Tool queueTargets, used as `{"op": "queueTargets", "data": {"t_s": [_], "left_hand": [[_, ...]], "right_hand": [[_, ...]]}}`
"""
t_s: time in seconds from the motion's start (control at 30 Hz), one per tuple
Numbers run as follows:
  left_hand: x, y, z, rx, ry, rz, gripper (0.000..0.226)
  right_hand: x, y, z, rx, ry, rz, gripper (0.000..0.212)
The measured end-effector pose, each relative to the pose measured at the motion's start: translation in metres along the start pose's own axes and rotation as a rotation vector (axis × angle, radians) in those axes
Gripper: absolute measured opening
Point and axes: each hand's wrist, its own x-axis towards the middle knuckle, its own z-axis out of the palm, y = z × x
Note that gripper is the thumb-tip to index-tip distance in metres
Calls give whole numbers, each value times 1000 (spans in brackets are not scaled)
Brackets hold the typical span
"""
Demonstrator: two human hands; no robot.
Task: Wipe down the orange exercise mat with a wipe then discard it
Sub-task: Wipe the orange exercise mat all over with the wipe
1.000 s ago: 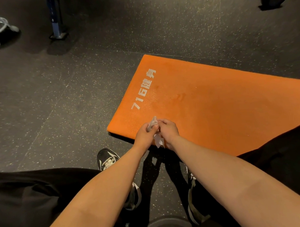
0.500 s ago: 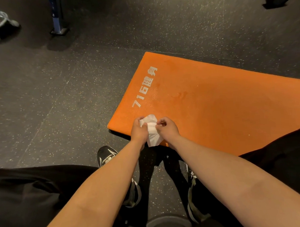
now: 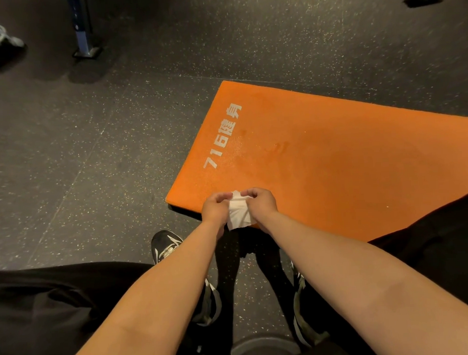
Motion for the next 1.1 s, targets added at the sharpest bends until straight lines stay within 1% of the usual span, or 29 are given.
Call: {"op": "queueTargets", "data": {"t_s": [0.07,0.13,0.17,0.23,0.27,0.33,0.4,0.47,0.53,0.6,0.7,0.8,0.9,0.97,1.03,1.1], "left_hand": [[2,1,-1,4,-57,-32,27],[-1,3,-1,-27,-169,-63,23],[-1,3,-2,-32,-219,-62,33],[0,1,-3,27,-268,-40,52],[1,0,-4,64,-265,-27,56],[3,-3,-5,110,-218,-12,55],[2,-5,-6,138,-169,11,45],[1,-5,-5,169,-126,57,29],[4,-6,-4,244,-89,111,25],[5,-7,-4,294,-57,141,32],[15,-13,-6,336,-14,149,43],[21,-15,-11,324,-24,105,42],[28,-17,-11,310,8,63,49],[31,-18,-9,296,-4,76,45],[31,-17,-6,213,-46,87,40],[33,-17,-2,170,-64,90,39]], "right_hand": [[0,-1,0,9,18,4,30],[1,-1,0,37,3,21,33],[1,-1,0,69,-20,48,39],[1,-3,-1,131,-63,102,49],[0,-3,-2,140,-74,105,52],[0,-1,-2,118,-86,97,50],[2,5,0,68,-63,73,37],[3,10,3,-5,-15,33,18],[3,10,4,-64,41,5,9],[4,10,6,-136,79,-6,12],[7,11,12,-197,28,-10,20],[7,11,19,-183,-17,-20,14],[13,13,21,-178,22,-26,13],[18,17,23,-153,57,0,9],[23,21,28,-120,98,47,4],[30,25,35,-129,142,32,7]]}}
